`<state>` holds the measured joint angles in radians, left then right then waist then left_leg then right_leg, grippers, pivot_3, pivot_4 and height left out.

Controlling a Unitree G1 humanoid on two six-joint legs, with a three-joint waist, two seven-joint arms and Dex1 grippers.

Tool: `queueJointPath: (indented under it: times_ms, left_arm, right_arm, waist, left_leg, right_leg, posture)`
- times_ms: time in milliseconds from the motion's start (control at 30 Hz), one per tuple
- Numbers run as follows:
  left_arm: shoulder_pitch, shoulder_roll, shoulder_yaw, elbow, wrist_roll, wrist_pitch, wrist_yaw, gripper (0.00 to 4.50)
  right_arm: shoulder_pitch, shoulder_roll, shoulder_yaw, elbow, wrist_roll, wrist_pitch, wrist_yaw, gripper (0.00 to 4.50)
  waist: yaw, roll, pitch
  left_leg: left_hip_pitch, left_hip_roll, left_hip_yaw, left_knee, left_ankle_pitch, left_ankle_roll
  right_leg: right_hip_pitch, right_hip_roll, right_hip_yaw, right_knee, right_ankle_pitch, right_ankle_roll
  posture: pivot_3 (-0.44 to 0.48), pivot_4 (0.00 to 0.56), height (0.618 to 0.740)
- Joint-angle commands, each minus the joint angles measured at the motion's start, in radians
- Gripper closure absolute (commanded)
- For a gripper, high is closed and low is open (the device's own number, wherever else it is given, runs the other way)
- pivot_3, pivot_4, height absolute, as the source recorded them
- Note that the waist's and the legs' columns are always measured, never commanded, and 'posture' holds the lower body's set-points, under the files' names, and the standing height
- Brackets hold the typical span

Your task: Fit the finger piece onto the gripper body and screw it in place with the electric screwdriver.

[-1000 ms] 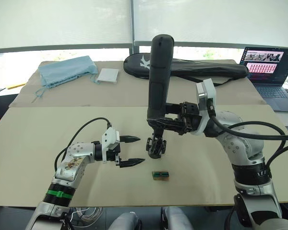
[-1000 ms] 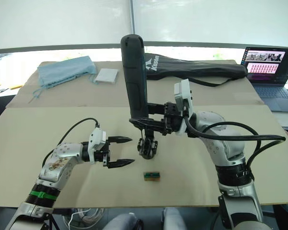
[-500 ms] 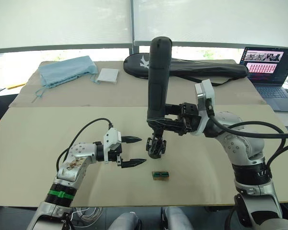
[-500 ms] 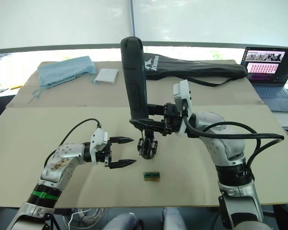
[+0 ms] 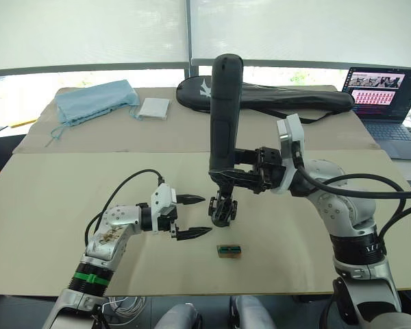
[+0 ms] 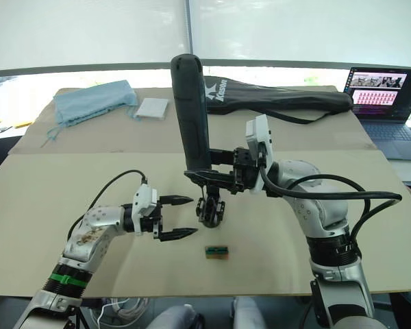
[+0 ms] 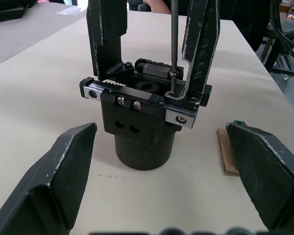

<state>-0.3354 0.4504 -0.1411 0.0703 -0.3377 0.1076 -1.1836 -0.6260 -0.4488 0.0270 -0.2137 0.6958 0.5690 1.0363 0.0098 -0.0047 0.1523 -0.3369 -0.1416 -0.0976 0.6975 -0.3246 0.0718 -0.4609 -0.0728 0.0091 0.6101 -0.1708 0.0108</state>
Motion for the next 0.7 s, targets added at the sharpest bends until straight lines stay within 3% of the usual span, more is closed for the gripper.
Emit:
queueJointPath:
  times_ms: [33,700]
  left_arm:
    - [-0.014,-0.006,0.001,0.001,0.006,-0.022,0.011,0.00]
    - [-0.022,-0.022,-0.004,0.023,0.020,-0.035,0.025,0.00]
  right_arm:
    - [-0.026,0.010,-0.023,-0.034,0.013,-0.036,-0.003,2.58]
    - [-0.025,0.023,-0.022,-0.032,0.000,-0.055,-0.013,2.58]
  waist:
    - [0.000,0.000,0.000]
    - [0.000,0.000,0.000]
  left_leg:
    - [0.000,0.000,0.000,0.000,0.000,0.000]
    - [0.000,0.000,0.000,0.000,0.000,0.000]
  right_leg:
    - [0.000,0.000,0.000,0.000,0.000,0.000]
    - [0.000,0.000,0.000,0.000,0.000,0.000]
  posture:
    - [0.000,0.150,0.740]
    - [0.000,0.150,0.740]
